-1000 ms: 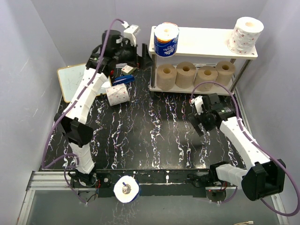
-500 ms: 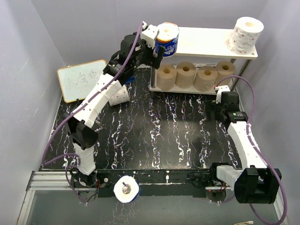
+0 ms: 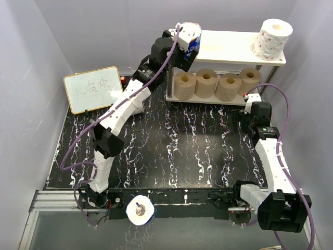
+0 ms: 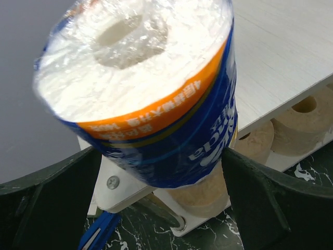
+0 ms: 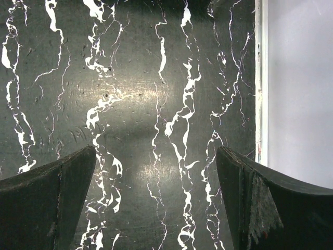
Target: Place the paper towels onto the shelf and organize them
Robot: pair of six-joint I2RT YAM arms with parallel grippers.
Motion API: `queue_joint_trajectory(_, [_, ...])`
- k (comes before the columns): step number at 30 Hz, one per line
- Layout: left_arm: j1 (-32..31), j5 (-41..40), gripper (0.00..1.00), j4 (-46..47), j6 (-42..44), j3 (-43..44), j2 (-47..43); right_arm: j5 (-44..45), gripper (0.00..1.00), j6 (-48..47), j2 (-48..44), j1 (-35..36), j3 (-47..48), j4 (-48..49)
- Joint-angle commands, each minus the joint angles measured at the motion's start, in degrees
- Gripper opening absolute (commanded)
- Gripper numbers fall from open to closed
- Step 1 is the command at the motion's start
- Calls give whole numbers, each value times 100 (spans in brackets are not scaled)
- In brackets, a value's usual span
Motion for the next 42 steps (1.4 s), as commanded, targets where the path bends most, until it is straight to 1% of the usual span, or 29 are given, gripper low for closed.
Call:
queue_joint_trajectory(1, [-158,-144,99,267,236,245,45,-58,98,37,-28,-33,2,317])
queue_joint_trajectory(19, [-1075,-274,99,1157,1320,588,660,-84,98,35,160,-65,7,304])
queue_joint_trajectory(23, [-1157,-584,99,1534,1708,632,870,-127,98,29,111,-159,11,282])
queue_joint_trajectory(26, [-1128,-1076,99,2023,2060,523,858,-179,99,10,63,-266,7,279])
queue_joint_trajectory(28, [-986,-1372,99,2302,2250,433,728,-219,98,5,34,-300,3,266])
queue_joint_trajectory(30, [-716,-1530,99,2322,2141,431,547,-263,98,-7,6,-313,14,259])
queue_joint_trajectory(31, [-518,-1595,99,2249,2003,451,438,-282,99,-9,-11,-327,12,259])
queue_joint_trajectory(34, [133,-1717,99,1620,1383,418,15,-311,98,-17,-29,-343,11,251])
queue_joint_trajectory(36, [656,-1727,99,1198,899,26,-538,-328,98,-24,-45,-357,11,252])
queue_joint_trajectory(38, [1082,-1265,99,849,333,-778,-1251,-356,98,-33,-74,-381,3,247])
queue_joint_trajectory(40, [1244,-776,99,958,110,-1901,-2123,-392,98,-41,-102,-384,2,254])
queue_joint_trajectory(41, [1250,-693,99,778,102,-2095,-2347,-401,98,-46,-107,-392,2,250])
queue_joint_trajectory(42, [1264,-610,99,287,-37,-2046,-2467,-419,98,-52,-106,-407,0,244])
